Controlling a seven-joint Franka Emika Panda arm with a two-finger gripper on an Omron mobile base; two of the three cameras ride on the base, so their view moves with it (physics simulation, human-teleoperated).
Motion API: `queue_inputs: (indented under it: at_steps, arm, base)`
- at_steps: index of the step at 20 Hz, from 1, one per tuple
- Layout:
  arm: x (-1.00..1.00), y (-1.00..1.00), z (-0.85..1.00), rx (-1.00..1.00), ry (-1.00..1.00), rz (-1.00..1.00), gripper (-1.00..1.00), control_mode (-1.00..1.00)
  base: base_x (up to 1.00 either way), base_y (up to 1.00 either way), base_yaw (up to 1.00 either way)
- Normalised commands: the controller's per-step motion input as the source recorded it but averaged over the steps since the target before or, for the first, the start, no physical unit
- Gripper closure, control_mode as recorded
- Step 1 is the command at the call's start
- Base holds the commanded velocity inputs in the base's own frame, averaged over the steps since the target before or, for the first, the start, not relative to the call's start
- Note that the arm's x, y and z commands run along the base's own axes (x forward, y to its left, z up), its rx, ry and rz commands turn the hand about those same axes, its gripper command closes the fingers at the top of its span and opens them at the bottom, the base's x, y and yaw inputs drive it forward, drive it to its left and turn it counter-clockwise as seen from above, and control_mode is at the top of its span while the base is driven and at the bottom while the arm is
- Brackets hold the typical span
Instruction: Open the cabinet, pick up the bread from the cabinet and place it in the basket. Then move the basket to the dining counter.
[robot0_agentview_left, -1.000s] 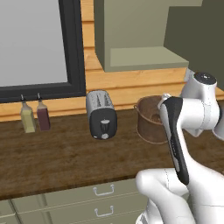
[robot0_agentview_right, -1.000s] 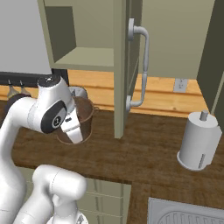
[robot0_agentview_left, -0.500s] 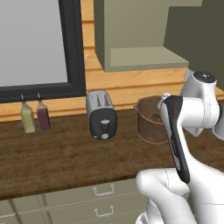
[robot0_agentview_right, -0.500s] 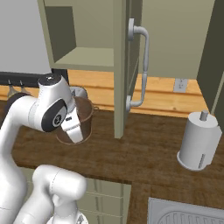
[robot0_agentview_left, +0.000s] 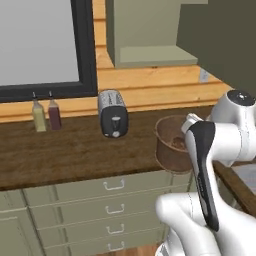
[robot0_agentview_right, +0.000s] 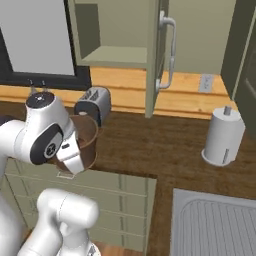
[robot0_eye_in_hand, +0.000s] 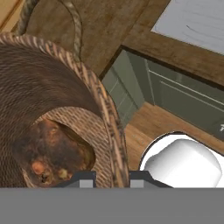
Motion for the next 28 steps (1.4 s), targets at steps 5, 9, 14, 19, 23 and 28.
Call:
queue_inputs:
  at_steps: [5,9,14,19,23,28]
  arm:
    - [0.00,0.00,0.00,0.00,0.00,0.00,1.00,1.00]
    - [0.00,0.00,0.00,0.00,0.00,0.00,1.00,1.00]
    - [0.00,0.00,0.00,0.00,0.00,0.00,1.00,1.00]
    - [0.00,0.00,0.00,0.00,0.00,0.00,1.00,1.00]
    - [0.00,0.00,0.00,0.00,0.00,0.00,1.00,1.00]
    - [0.00,0.00,0.00,0.00,0.00,0.00,1.00,1.00]
  base:
    - [-0.13,0.00,0.53]
    - [0.00,0.00,0.82]
    - [0.00,0.00,0.87]
    - [0.02,0.00,0.88]
    - [0.07,0.00,0.88]
    - [0.15,0.00,0.88]
